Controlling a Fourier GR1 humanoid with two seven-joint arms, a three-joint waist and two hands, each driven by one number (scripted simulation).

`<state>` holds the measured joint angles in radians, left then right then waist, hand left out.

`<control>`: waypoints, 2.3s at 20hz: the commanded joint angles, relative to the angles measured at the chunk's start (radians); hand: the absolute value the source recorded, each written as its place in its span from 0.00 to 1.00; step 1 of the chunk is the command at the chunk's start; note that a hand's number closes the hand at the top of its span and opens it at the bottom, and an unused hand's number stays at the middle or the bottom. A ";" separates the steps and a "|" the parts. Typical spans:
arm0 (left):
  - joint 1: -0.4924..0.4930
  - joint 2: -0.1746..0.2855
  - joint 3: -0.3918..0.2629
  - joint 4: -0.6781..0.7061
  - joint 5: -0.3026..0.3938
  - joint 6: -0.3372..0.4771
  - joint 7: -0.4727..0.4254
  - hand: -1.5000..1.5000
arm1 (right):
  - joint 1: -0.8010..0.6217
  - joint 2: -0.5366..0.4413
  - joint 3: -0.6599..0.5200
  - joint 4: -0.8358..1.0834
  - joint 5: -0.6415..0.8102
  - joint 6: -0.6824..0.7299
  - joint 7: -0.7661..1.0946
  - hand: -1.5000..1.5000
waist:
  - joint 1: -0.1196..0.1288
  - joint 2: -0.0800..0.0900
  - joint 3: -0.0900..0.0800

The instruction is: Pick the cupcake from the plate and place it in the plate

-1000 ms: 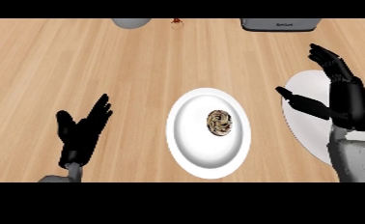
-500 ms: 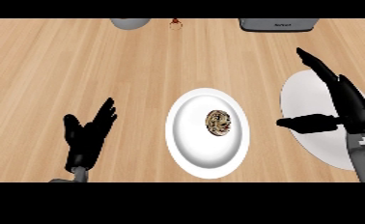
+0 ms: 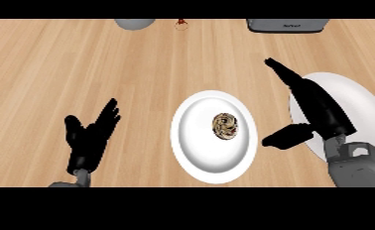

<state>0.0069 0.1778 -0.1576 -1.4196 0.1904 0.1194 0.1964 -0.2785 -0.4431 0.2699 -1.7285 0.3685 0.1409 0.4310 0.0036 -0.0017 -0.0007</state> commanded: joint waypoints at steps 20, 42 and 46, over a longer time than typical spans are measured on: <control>0.079 -0.046 0.051 -0.048 -0.057 -0.068 -0.013 0.50 | -0.021 0.334 0.089 0.174 0.341 0.070 0.120 0.00 | 0.001 0.001 0.001; -0.006 -0.099 0.096 0.010 -0.099 -0.069 0.030 0.50 | -0.081 0.440 0.107 0.533 0.563 0.062 -0.006 1.00 | 0.001 0.003 0.001; 0.025 -0.068 0.134 0.027 -0.069 -0.130 -0.008 0.50 | 0.004 0.417 0.138 0.478 0.638 -0.010 -0.061 1.00 | -0.002 0.002 0.001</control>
<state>0.0330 0.1012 -0.0540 -1.4386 0.1007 0.0233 0.2231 -0.3183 -0.0421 0.3629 -1.2524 0.9454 0.1717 0.3906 0.0034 -0.0011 -0.0005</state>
